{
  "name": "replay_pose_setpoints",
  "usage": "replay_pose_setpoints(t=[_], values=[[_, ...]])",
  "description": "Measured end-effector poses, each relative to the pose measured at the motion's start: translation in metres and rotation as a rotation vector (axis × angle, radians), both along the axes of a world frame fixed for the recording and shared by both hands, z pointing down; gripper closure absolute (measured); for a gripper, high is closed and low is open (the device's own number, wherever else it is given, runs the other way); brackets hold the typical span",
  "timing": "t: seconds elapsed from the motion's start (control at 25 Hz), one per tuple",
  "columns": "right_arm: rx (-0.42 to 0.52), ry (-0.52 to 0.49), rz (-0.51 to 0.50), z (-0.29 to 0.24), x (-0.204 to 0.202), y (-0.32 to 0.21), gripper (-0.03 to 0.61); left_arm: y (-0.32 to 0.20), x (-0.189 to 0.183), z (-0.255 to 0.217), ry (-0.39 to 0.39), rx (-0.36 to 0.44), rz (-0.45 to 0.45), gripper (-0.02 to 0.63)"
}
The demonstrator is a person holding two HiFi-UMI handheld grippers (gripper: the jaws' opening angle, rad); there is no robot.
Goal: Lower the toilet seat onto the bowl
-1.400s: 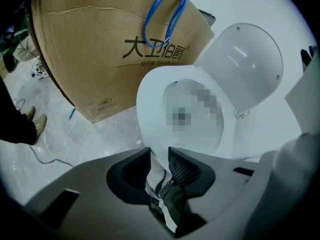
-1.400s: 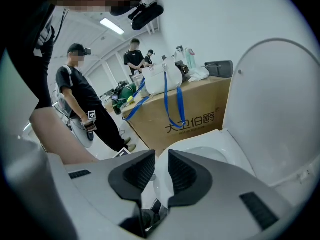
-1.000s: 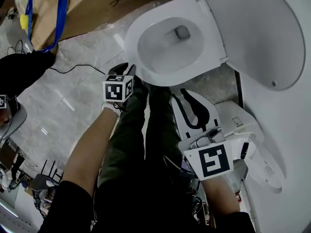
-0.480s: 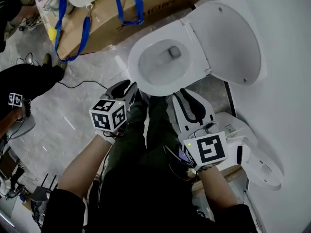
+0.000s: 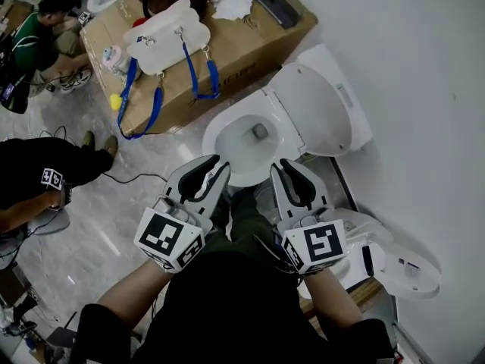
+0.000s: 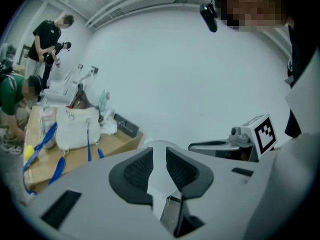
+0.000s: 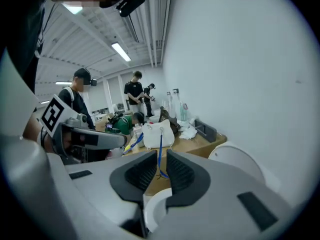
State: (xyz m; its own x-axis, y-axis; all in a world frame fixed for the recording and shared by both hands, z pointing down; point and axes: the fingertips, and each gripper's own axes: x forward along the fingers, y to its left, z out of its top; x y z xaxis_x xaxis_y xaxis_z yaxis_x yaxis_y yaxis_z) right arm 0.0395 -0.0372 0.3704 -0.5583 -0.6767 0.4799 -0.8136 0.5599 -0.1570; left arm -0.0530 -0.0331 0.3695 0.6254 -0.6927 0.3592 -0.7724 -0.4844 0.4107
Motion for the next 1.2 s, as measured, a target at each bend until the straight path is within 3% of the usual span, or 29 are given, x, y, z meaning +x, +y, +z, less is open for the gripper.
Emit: replay_pose_setpoints(t=[0.2,0.4,0.56,0.92,1.2], values=[[0.088,-0.053,0.022,-0.061,0.001,0.006,0.514,0.013,0.016,-0.082,0.038,0.151,0.052,0.549],[0.172,-0.096,0.041,-0.117,0.005,0.012,0.531,0.034,0.028,-0.133,0.09,0.22,0.111,0.578],[0.227,-0.102,0.049,-0.145,0.006,0.017,0.538,0.036,0.03,-0.167,0.102,0.333,0.12,0.581],[0.309,-0.109,0.093,-0.17,0.006,0.029,0.541,0.036,0.032,-0.195,0.089,0.398,0.092,0.581],[0.316,-0.103,0.149,-0.178,0.017,0.034,0.541,0.043,0.031,-0.2,0.082,0.401,0.098,0.581]])
